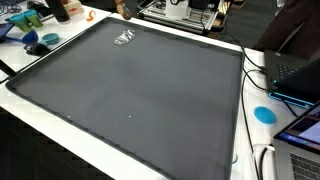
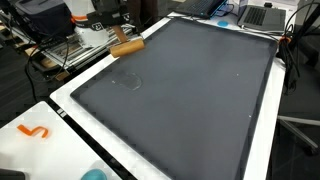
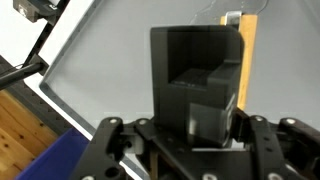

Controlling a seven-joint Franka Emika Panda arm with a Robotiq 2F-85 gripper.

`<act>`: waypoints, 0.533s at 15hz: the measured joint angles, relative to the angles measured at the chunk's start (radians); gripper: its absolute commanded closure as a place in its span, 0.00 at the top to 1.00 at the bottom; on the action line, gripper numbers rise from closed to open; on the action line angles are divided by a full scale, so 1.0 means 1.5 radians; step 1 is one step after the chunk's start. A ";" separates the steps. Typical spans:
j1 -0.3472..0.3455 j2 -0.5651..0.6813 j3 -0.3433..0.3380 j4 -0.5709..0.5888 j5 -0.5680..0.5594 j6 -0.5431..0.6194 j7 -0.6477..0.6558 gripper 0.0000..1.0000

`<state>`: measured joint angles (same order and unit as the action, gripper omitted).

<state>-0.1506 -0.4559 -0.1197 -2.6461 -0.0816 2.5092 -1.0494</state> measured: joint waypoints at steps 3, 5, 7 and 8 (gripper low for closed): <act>0.001 -0.016 -0.023 0.032 0.000 -0.080 0.020 0.25; 0.001 -0.015 -0.046 0.056 0.001 -0.122 0.023 0.25; 0.000 -0.009 -0.070 0.081 0.004 -0.154 0.024 0.25; 0.000 -0.003 -0.083 0.093 0.006 -0.166 0.024 0.25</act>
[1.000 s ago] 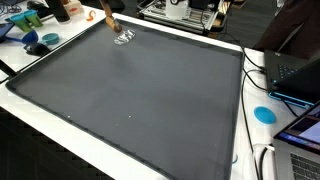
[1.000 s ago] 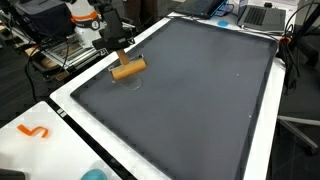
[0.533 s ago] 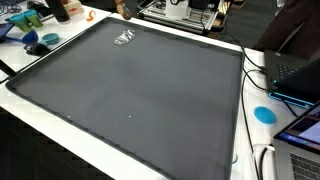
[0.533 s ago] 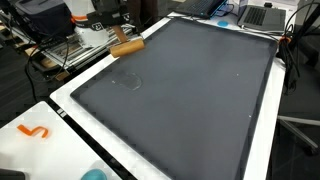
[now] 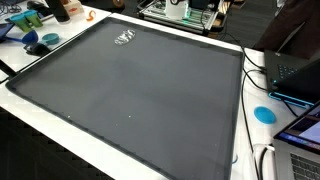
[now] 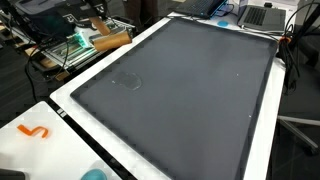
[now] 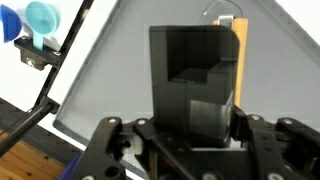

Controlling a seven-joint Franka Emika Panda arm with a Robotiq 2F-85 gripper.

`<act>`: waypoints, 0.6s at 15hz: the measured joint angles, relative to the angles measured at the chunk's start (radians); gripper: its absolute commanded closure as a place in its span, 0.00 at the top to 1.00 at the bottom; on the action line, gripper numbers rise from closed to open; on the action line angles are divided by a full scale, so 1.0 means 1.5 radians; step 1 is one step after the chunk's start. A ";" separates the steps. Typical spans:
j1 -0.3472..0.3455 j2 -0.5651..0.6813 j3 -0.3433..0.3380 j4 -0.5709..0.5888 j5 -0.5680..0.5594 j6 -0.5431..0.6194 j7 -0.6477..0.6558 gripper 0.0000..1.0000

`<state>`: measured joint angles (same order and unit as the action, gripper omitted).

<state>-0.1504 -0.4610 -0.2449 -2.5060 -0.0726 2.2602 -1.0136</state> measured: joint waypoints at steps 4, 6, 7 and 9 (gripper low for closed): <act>-0.003 0.046 -0.050 0.056 0.014 -0.029 0.002 0.25; -0.004 0.077 -0.069 0.085 0.032 -0.040 0.001 0.25; -0.005 0.093 -0.077 0.098 0.042 -0.045 0.001 0.25; -0.008 0.126 -0.088 0.122 0.064 -0.051 0.001 0.25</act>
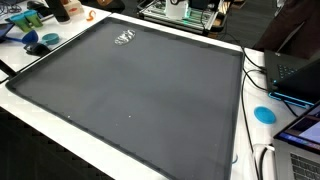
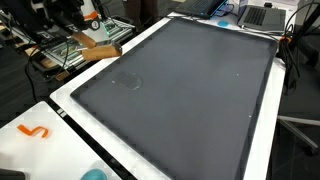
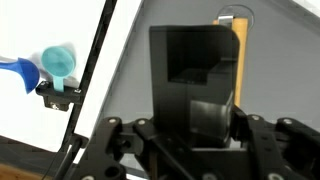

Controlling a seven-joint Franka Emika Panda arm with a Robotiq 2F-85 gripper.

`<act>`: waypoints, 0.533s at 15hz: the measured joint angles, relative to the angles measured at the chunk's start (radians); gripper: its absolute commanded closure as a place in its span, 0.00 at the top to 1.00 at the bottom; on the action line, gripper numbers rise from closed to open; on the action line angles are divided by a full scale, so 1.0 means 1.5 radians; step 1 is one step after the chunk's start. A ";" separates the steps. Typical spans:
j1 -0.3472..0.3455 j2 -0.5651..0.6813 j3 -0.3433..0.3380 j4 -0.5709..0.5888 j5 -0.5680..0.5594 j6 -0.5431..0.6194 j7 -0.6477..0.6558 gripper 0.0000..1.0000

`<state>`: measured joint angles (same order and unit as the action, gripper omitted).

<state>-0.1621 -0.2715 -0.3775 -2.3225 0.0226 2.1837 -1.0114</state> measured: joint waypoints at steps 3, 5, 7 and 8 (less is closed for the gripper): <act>-0.011 0.047 -0.008 0.033 0.025 -0.012 0.000 0.25; -0.020 0.075 -0.011 0.053 0.035 -0.023 -0.002 0.25; -0.030 0.101 -0.011 0.070 0.041 -0.033 -0.006 0.25; -0.035 0.114 -0.011 0.079 0.045 -0.038 -0.008 0.25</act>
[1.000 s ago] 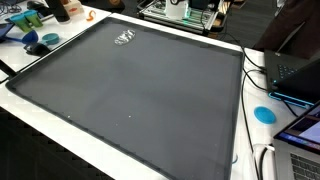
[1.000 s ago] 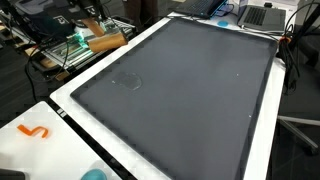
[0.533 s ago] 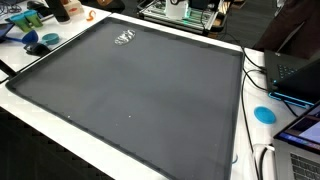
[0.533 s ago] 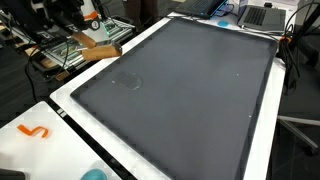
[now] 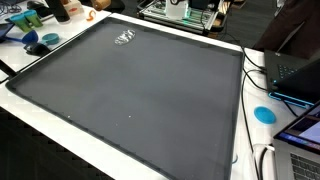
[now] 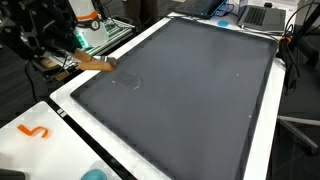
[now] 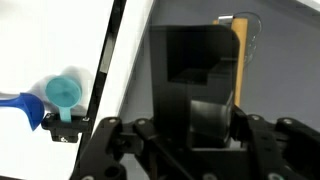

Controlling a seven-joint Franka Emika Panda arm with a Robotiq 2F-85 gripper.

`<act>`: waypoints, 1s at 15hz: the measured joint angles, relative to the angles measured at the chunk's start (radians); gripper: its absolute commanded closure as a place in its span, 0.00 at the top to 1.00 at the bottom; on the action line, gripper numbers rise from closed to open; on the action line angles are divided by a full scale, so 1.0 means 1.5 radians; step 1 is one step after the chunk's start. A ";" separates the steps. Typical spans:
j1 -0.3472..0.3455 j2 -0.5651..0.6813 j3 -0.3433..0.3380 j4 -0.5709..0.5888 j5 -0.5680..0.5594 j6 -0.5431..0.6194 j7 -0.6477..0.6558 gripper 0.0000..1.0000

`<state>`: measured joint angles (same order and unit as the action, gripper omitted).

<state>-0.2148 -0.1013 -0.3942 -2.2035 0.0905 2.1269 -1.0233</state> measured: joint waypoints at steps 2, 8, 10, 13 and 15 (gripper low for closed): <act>-0.010 0.021 0.000 0.016 0.008 -0.009 -0.005 0.25; -0.033 0.070 0.003 0.056 0.032 -0.037 -0.038 0.25; -0.040 0.082 0.004 0.067 0.036 -0.043 -0.046 0.25; -0.049 0.097 0.008 0.080 0.039 -0.053 -0.055 0.25; -0.055 0.105 0.011 0.089 0.040 -0.060 -0.059 0.25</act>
<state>-0.2970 0.0568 -0.3782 -2.0700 0.1498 2.0369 -1.1116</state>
